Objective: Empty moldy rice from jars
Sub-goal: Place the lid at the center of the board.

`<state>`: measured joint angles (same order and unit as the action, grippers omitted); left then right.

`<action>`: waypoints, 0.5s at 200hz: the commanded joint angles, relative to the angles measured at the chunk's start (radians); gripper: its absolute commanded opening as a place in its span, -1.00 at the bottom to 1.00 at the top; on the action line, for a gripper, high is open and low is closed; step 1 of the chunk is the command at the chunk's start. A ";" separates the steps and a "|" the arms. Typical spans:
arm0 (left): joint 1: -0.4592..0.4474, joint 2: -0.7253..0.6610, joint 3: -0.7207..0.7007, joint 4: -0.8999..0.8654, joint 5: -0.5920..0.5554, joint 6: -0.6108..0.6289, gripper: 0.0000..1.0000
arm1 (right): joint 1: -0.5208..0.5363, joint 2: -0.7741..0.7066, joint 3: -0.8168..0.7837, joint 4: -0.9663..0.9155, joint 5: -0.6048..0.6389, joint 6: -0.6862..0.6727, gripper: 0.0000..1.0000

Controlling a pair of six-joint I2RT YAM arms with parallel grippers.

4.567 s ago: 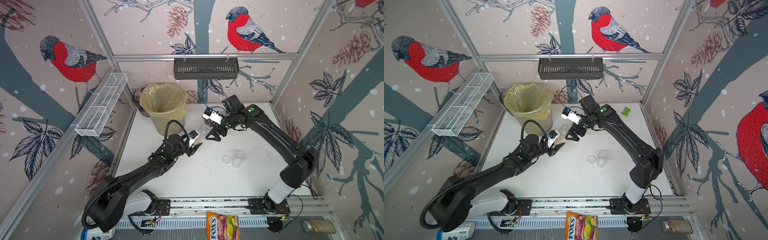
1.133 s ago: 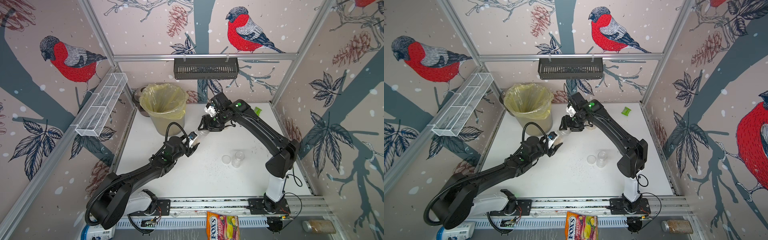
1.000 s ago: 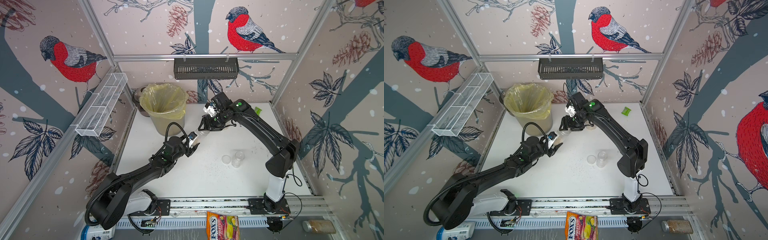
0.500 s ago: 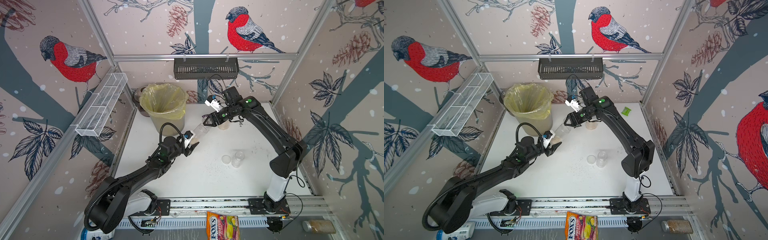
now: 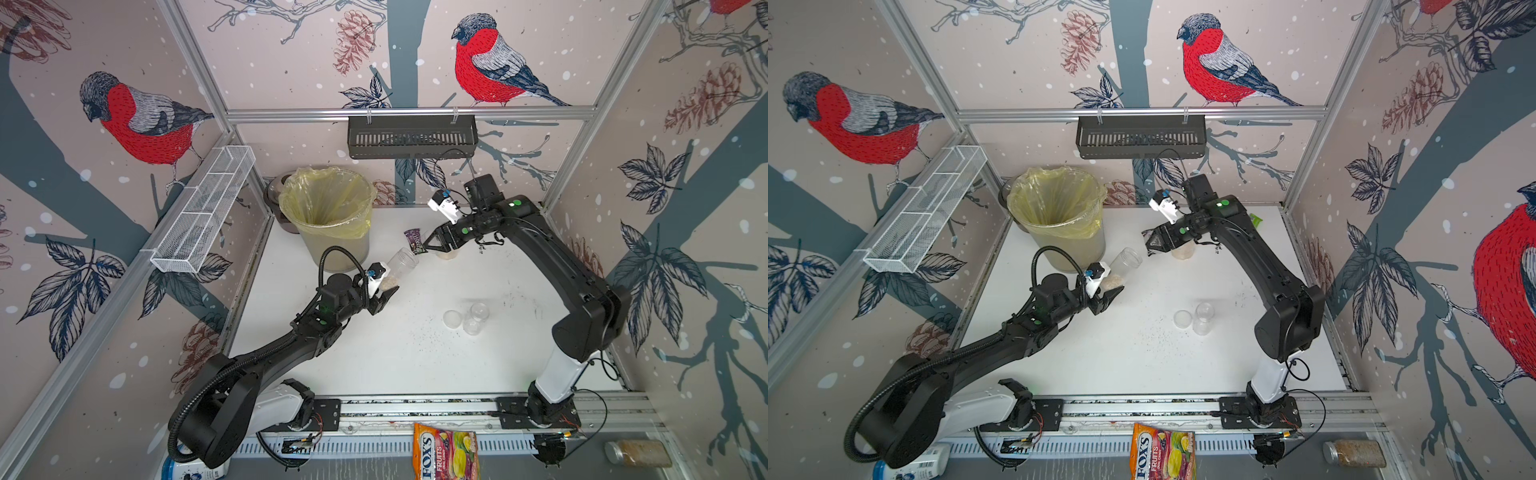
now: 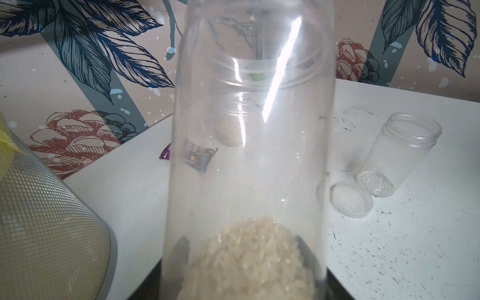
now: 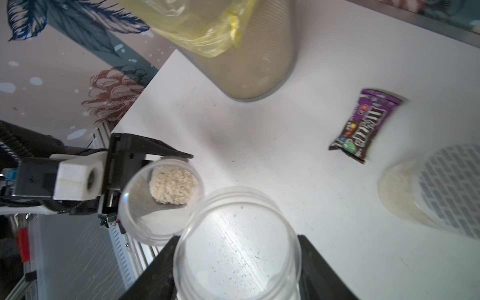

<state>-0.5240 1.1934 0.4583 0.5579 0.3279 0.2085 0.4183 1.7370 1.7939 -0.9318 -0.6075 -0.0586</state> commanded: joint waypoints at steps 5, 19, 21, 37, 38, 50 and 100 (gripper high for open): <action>0.003 -0.012 0.003 0.029 -0.010 -0.006 -1.00 | -0.066 -0.080 -0.146 0.128 0.016 0.097 -0.09; 0.003 -0.026 0.006 0.015 -0.019 -0.004 -1.00 | -0.109 -0.124 -0.244 0.189 0.026 0.136 -0.09; 0.003 -0.027 0.006 0.013 -0.019 -0.004 -1.00 | -0.115 -0.131 -0.256 0.197 0.026 0.139 -0.08; 0.002 -0.049 0.008 -0.003 -0.029 -0.001 -1.00 | -0.168 -0.188 -0.397 0.299 0.075 0.202 -0.07; 0.002 -0.052 0.008 -0.004 -0.031 -0.001 -1.00 | -0.173 -0.194 -0.414 0.309 0.082 0.209 -0.07; 0.003 -0.068 0.012 -0.022 -0.042 0.000 -1.00 | -0.206 -0.217 -0.491 0.356 0.126 0.241 -0.06; 0.002 -0.113 0.035 -0.096 -0.057 0.009 -1.00 | -0.264 -0.246 -0.723 0.519 0.391 0.336 -0.05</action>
<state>-0.5236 1.0958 0.4782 0.4816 0.2813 0.2081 0.1692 1.5043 1.1324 -0.5537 -0.3771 0.1947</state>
